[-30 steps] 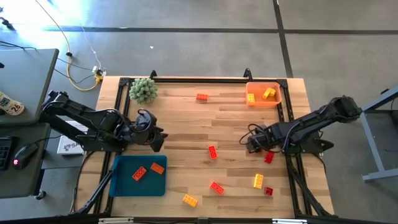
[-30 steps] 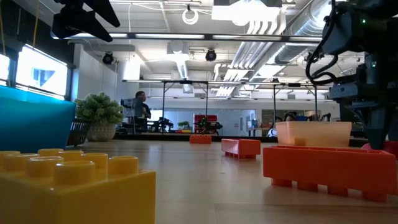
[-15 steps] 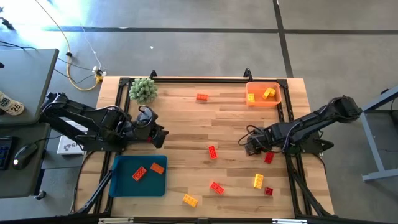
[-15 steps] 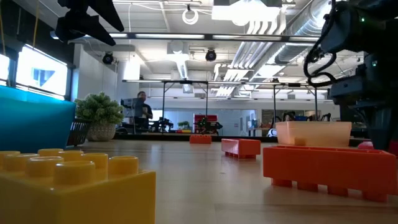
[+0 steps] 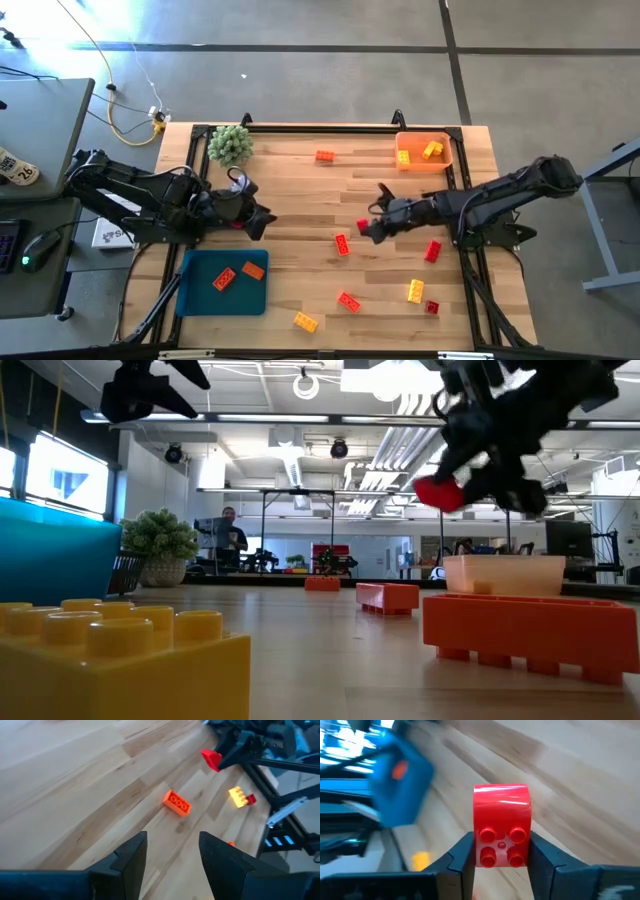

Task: Sort & place blocks by color
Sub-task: Put the red game piece into the black bin

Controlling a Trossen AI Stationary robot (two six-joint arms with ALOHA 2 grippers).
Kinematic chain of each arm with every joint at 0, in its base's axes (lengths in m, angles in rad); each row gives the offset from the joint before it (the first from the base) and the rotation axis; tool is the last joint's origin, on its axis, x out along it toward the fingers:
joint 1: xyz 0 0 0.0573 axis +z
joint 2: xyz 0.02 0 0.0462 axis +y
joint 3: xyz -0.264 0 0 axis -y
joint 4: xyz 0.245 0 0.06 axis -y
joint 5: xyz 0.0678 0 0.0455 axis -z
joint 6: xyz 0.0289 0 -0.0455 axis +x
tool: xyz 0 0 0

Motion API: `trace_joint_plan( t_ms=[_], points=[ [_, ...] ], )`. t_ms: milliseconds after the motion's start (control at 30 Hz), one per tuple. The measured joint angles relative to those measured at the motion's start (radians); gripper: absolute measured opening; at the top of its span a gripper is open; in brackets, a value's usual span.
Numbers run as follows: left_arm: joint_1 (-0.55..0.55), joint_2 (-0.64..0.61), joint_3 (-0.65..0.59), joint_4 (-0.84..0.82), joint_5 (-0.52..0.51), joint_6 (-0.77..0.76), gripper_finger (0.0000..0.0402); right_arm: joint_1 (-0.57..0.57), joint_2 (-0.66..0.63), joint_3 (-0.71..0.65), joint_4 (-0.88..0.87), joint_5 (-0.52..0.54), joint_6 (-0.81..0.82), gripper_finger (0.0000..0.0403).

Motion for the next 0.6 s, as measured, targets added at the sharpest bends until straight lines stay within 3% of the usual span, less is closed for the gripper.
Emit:
trace_joint_plan(
  t_ms=[333, 600],
  points=[
    [0.026, 0.000, 0.000, 0.134, 0.051, 0.054, 0.0214, -0.016, 0.005, 0.139, 0.130, -0.005, -0.262, 0.0112],
    [0.074, 0.009, 0.001, 0.390, 0.117, 0.138, 0.0242, -0.015, 0.098, 0.313, 0.132, -0.067, -0.503, 0.0112]
  ],
)
